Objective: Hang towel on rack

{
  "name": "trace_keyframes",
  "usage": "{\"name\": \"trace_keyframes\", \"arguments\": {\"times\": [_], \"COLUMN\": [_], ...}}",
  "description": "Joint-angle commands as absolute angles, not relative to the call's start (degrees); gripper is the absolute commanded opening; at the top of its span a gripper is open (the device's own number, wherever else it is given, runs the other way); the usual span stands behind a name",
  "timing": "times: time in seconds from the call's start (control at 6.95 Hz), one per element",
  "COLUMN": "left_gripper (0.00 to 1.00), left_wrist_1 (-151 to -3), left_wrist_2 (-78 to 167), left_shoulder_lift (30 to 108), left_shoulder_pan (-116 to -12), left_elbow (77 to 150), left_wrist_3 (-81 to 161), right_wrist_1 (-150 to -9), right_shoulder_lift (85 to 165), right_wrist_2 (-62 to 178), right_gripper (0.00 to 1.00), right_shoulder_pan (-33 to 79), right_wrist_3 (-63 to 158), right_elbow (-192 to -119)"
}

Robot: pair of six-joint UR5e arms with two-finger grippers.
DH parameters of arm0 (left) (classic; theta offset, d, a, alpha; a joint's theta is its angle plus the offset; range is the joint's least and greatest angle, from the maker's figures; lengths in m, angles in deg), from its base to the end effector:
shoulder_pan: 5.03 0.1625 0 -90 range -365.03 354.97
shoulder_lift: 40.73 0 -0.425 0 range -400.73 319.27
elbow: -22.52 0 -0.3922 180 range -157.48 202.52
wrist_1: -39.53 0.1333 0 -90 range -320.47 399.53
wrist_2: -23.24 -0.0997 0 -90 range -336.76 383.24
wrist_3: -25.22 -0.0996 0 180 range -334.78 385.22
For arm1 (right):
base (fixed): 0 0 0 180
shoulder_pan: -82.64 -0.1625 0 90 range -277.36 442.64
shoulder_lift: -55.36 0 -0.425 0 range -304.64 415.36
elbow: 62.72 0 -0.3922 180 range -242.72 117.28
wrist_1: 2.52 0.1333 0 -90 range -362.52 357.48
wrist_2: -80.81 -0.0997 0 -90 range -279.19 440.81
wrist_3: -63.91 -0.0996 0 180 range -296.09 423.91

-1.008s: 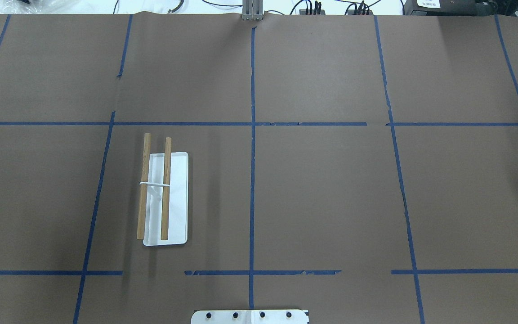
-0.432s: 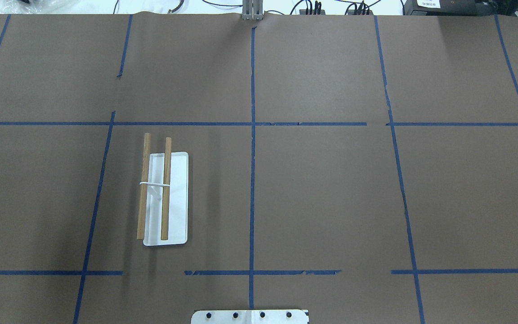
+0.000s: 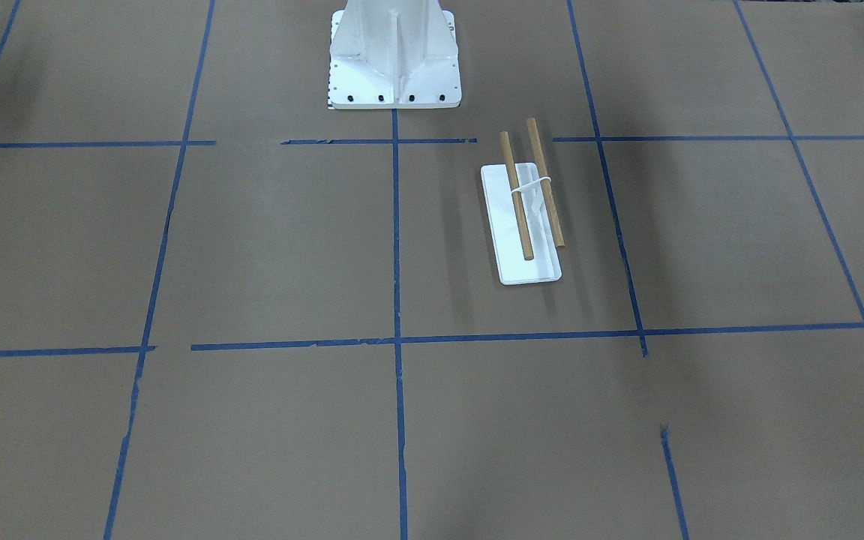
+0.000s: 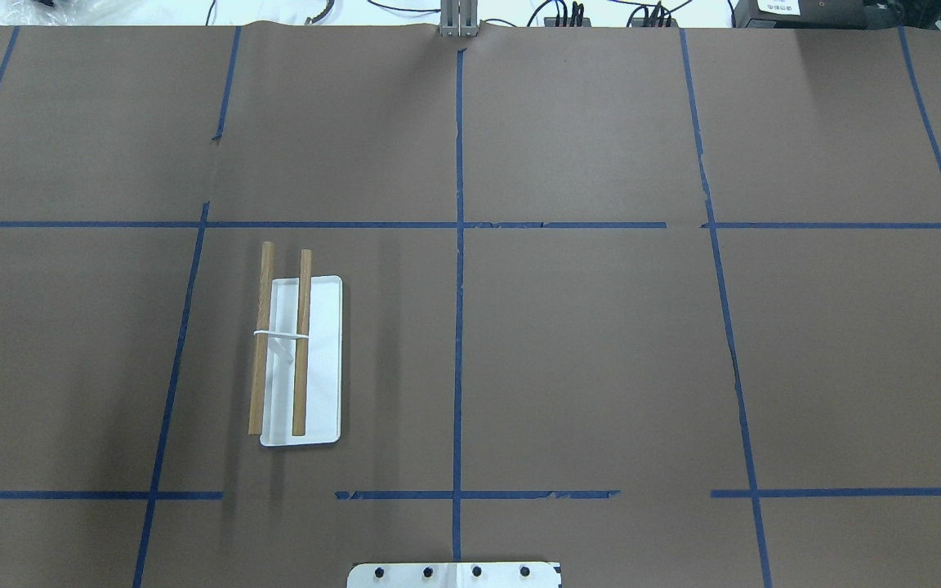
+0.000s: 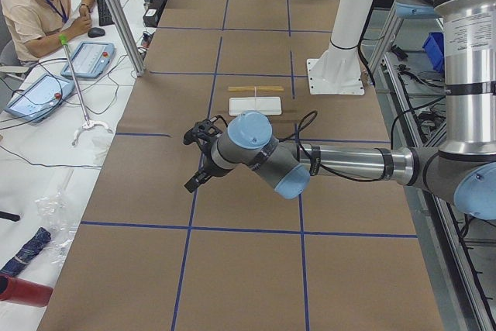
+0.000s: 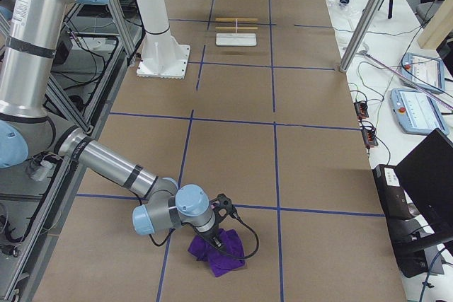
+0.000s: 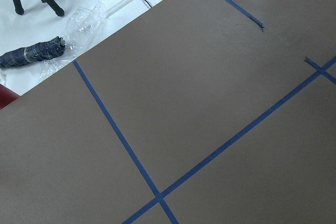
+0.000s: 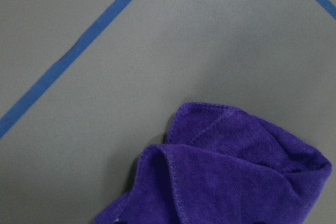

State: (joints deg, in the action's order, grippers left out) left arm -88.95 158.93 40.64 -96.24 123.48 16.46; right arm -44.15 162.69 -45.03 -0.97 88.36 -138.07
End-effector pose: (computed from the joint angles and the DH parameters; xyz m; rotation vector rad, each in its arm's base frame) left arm -0.0715 -0.4476 0.5542 0.7401 0.7040 0.4039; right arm 0.0384 -0.3308 0.8253 0.3766 -0.5792 -0.6065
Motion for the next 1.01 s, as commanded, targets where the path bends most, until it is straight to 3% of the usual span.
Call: {"name": "trace_keyframes", "arguments": {"times": [0.0, 0.43, 0.58, 0.72, 0.86], "left_gripper": [1.0, 1.0, 1.0, 1.0, 1.0], "left_wrist_1": [-89.32, -89.32, -89.32, -89.32, -89.32], "left_wrist_2": [158.95, 158.95, 158.95, 158.95, 158.95], "left_shoulder_lift": [40.4, 40.31, 40.31, 40.22, 40.31], "left_shoulder_pan": [-96.26, -96.26, -96.26, -96.35, -96.26], "left_elbow": [123.16, 123.24, 123.33, 123.42, 123.33], "left_wrist_3": [16.17, 15.99, 15.91, 15.91, 15.99], "right_wrist_1": [-44.18, -44.18, -44.18, -42.27, -41.64], "right_shoulder_lift": [162.59, 162.5, 162.5, 162.5, 162.5], "right_wrist_2": [-43.74, -43.65, -43.3, -41.21, -40.49], "right_gripper": [0.73, 0.53, 0.39, 0.02, 0.0], "right_shoulder_pan": [-0.69, 1.85, 2.47, 2.48, 2.48], "right_wrist_3": [89.48, 89.31, 89.4, 92.01, 93.16], "right_elbow": [-135.95, -134.27, -134.18, -134.18, -134.27]}}
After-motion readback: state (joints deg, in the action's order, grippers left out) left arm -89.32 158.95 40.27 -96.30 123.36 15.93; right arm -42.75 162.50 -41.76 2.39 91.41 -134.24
